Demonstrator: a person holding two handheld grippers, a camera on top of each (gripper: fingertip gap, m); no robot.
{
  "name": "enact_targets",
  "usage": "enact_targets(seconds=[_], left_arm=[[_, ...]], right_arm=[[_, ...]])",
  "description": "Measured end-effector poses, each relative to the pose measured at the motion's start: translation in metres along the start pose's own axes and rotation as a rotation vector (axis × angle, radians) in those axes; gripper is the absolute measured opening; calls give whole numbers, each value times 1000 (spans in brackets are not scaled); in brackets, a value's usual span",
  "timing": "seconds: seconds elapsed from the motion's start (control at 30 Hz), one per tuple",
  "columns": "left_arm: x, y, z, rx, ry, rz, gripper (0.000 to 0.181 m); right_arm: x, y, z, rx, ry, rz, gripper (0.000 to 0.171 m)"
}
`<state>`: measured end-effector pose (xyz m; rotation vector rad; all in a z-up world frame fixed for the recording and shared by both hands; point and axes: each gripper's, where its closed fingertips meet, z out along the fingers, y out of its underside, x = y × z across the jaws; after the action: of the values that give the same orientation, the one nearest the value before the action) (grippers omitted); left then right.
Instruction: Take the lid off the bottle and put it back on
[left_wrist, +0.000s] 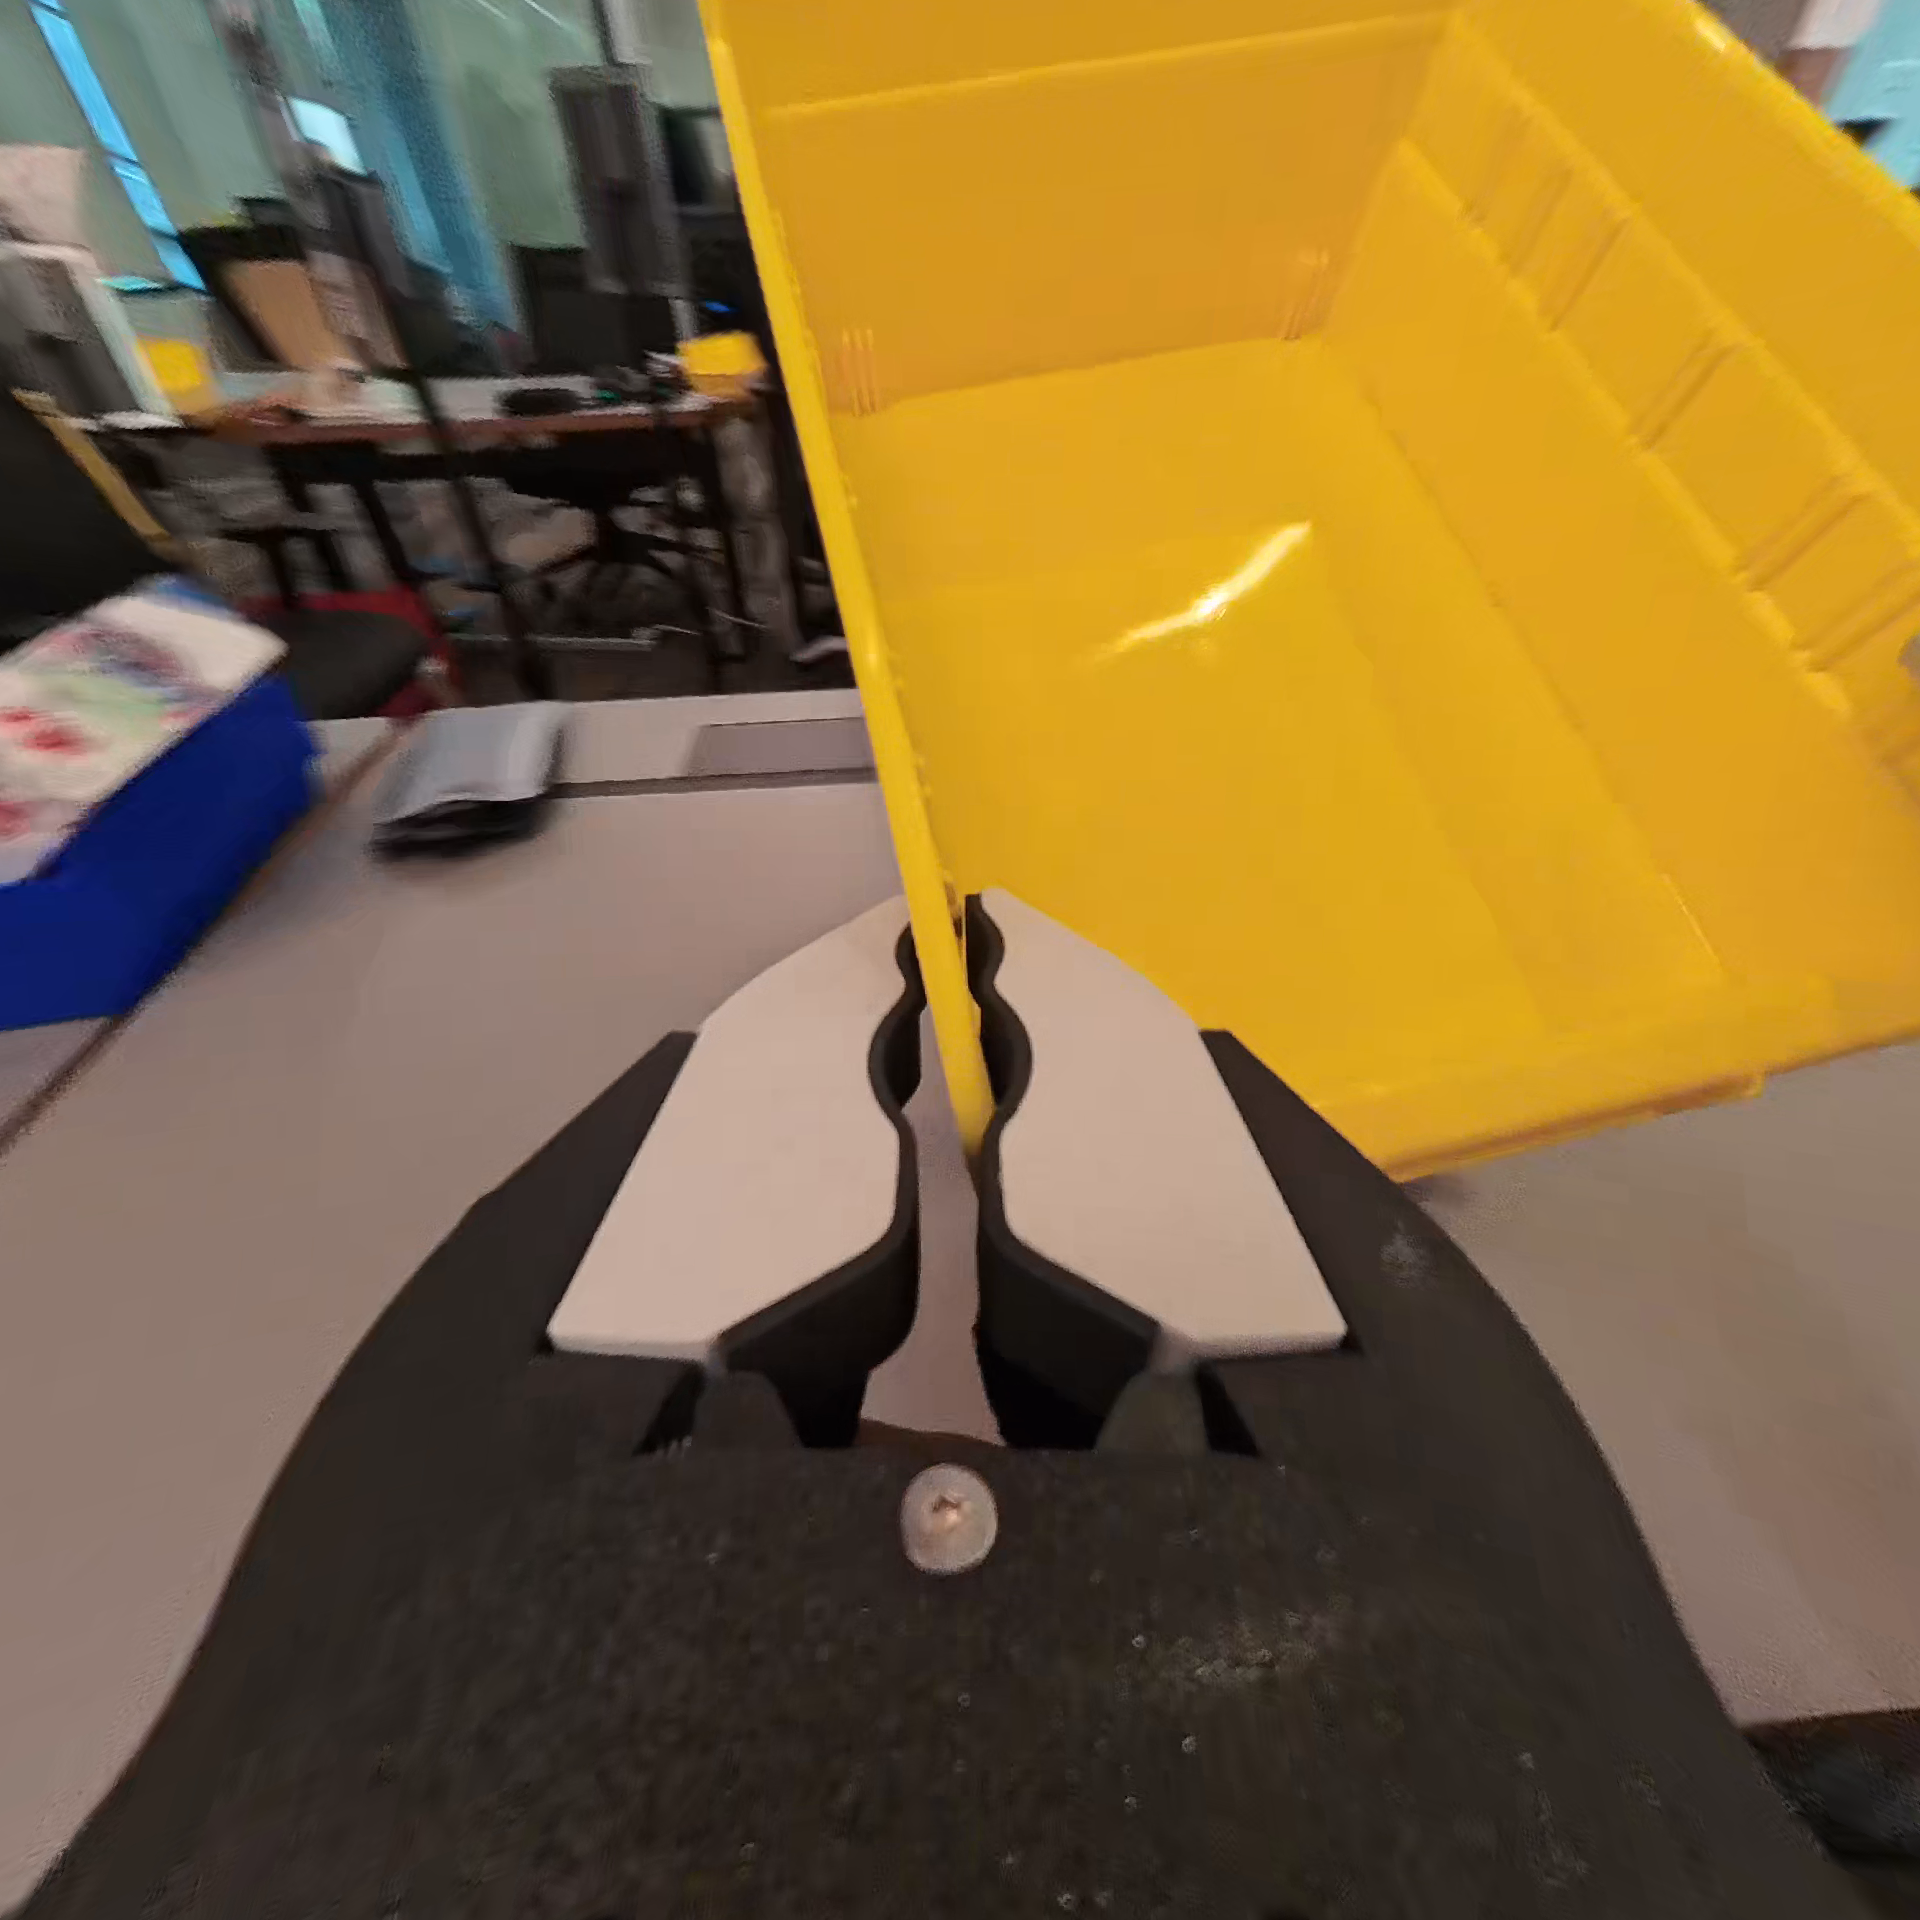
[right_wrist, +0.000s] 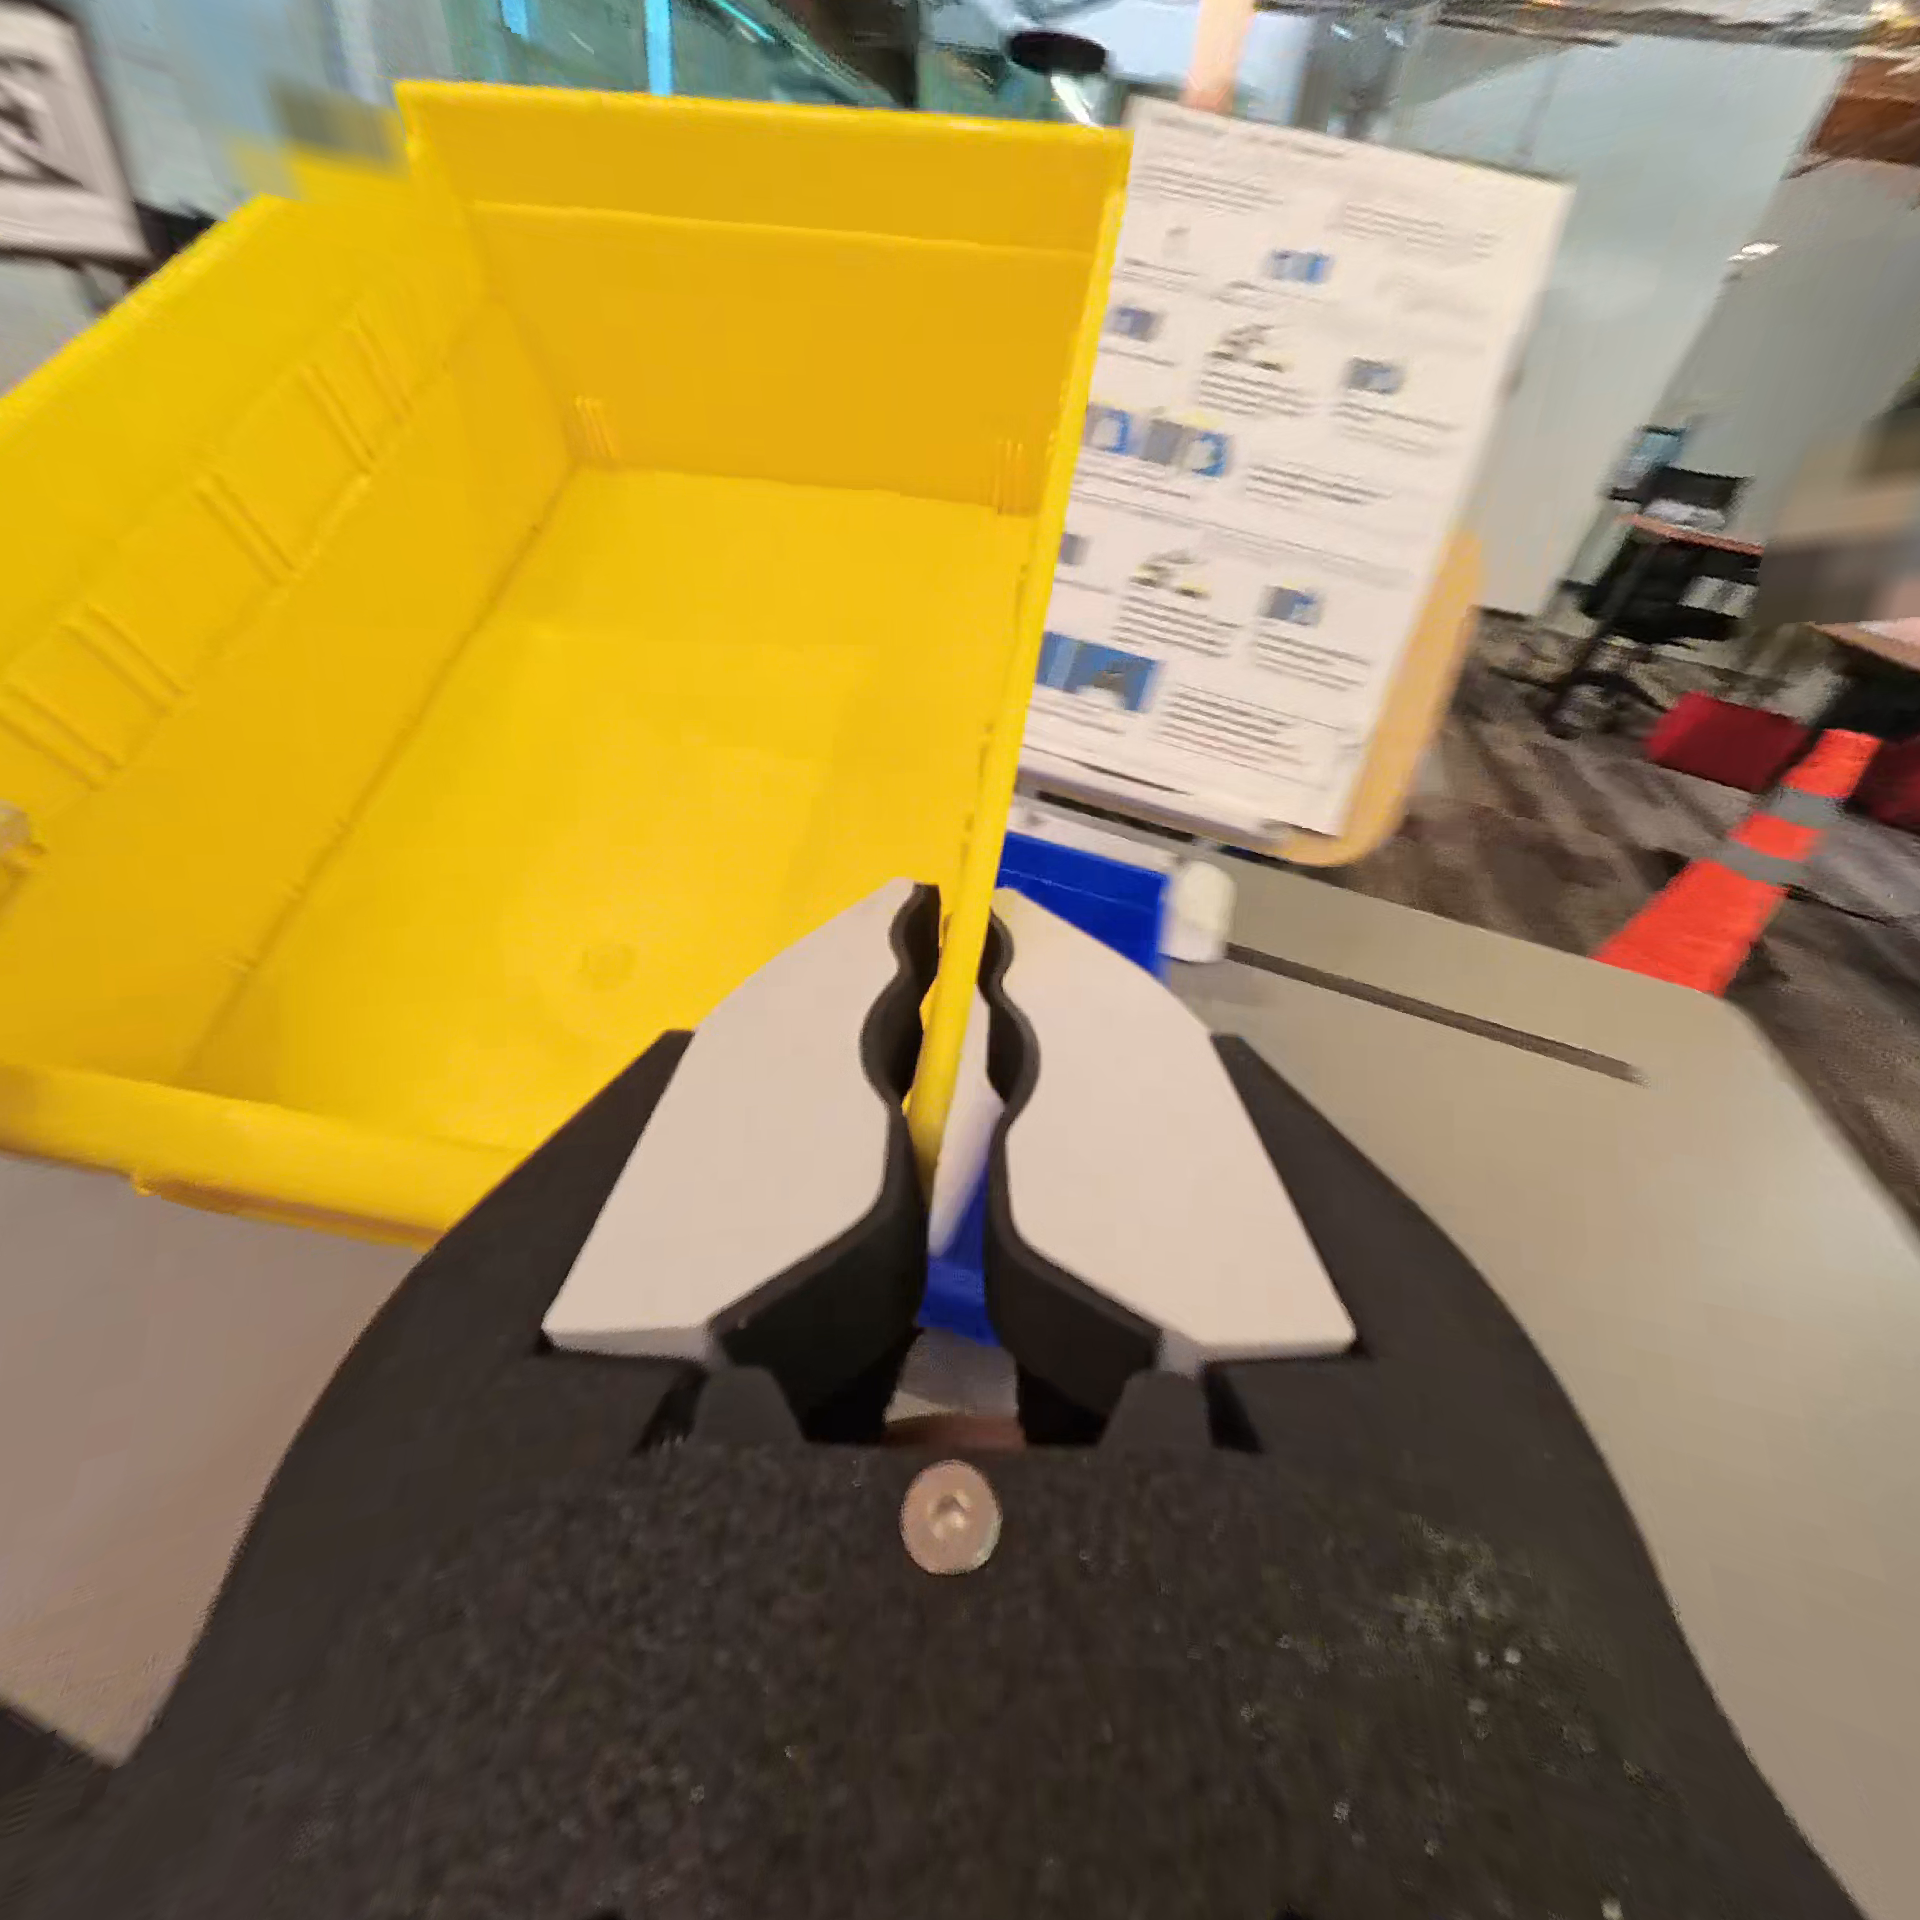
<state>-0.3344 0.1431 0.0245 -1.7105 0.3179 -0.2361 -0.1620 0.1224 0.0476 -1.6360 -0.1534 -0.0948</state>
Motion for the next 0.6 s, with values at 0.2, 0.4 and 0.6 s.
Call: enact_targets(seconds=[0.2,0.4,0.6], left_arm=[[171,5,76,-105,274,37,7],[335,78,133,-285,424,50,9],[393,128,166,-327,376,119,9]], right_arm=[[171,38,-28,-205,283,-39,6],[325,145,-47,-402,406,143,5],[386,240,-44,-434,359,221,6]])
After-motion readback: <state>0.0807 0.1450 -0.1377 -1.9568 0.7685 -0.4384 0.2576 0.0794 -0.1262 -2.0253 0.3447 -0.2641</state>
